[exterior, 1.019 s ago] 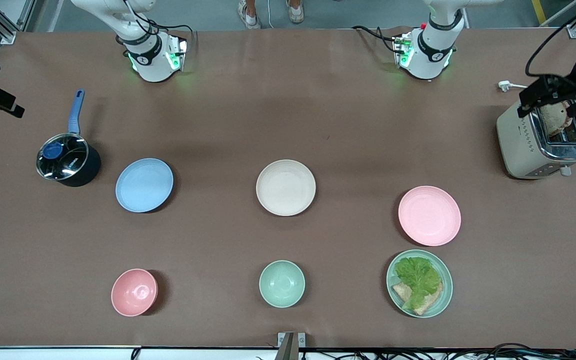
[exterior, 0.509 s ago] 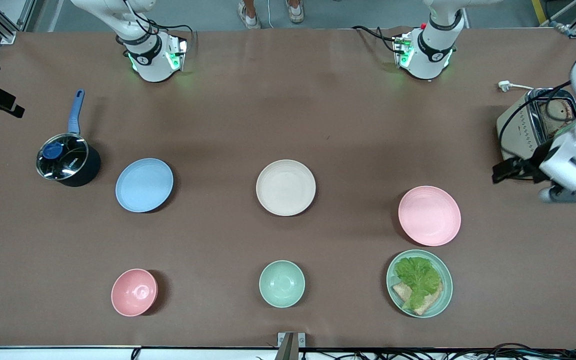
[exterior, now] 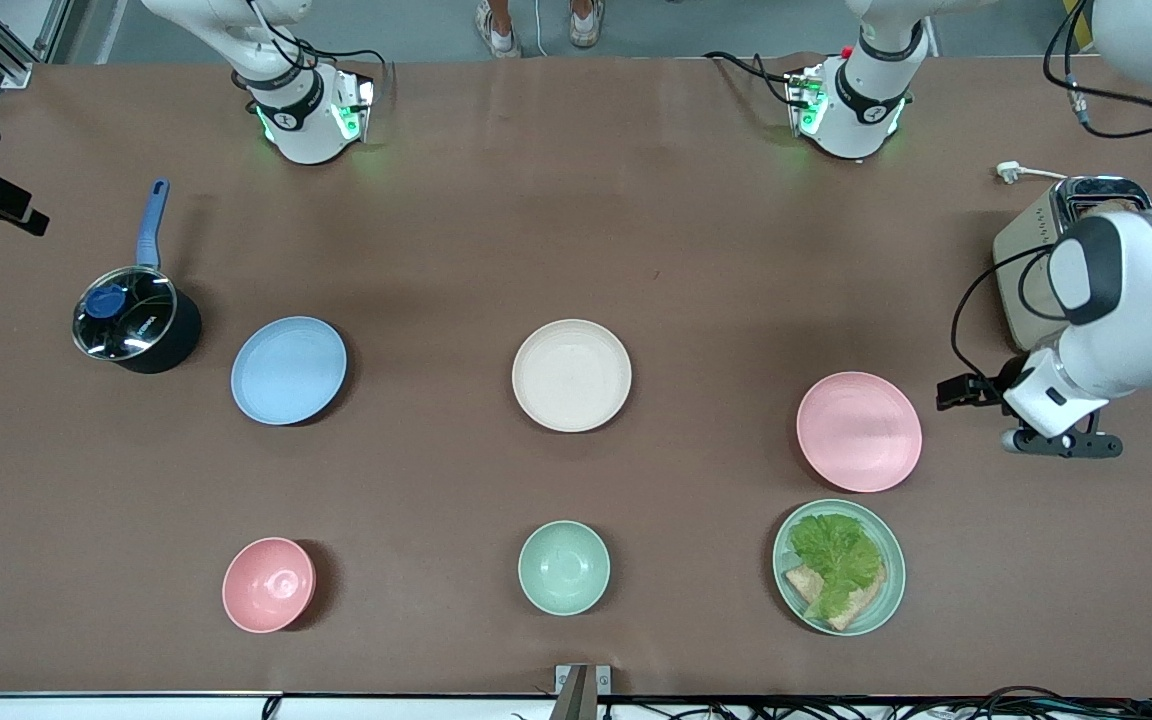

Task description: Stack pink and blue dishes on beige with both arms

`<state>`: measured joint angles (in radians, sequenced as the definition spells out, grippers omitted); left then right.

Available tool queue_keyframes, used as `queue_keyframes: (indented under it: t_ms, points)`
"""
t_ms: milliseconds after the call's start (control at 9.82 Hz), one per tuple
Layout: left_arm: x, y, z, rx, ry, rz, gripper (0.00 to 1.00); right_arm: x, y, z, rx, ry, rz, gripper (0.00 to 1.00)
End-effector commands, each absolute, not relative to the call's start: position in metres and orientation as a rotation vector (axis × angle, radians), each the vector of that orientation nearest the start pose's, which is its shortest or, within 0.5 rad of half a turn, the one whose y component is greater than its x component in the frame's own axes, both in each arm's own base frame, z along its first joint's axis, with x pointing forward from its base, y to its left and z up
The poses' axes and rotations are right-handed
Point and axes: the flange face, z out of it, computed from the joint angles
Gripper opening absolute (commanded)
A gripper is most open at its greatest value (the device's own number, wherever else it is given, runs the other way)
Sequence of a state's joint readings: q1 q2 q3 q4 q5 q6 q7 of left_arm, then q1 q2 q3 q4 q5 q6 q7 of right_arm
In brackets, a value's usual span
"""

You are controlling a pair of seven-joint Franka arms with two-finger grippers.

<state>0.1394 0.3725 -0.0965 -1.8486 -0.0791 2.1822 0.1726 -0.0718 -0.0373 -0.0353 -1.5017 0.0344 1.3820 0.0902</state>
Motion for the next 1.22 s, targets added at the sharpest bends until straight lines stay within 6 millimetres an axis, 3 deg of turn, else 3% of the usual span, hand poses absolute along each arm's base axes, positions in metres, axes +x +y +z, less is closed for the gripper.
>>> queue_keyframes:
  t_ms: [0, 306, 611, 815, 1019, 1120]
  points:
    - [0.636, 0.037, 0.257, -3.32, 0.119, 0.031, 0.98, 0.521, -0.054, 0.662, -3.081, 0.293, 0.123, 1.0]
    - [0.639, 0.04, 0.209, -3.318, 0.139, 0.022, 0.78, 0.521, -0.054, 0.663, -3.081, 0.293, 0.12, 1.0]
    - [0.639, 0.036, 0.189, -3.325, 0.149, 0.056, 0.53, 0.532, -0.045, 0.653, -3.087, 0.26, 0.109, 1.0]
    - [0.638, 0.028, 0.179, -3.339, 0.161, 0.079, 0.39, 0.57, -0.03, 0.591, -3.098, 0.212, 0.139, 1.0]
    - [0.637, 0.026, 0.176, -3.343, 0.161, 0.086, 0.14, 0.599, -0.039, 0.534, -3.1, 0.224, 0.131, 1.0]
    - [0.637, 0.026, 0.175, -3.343, 0.161, 0.089, 0.1, 0.609, -0.053, 0.493, -3.098, 0.187, 0.172, 1.0]
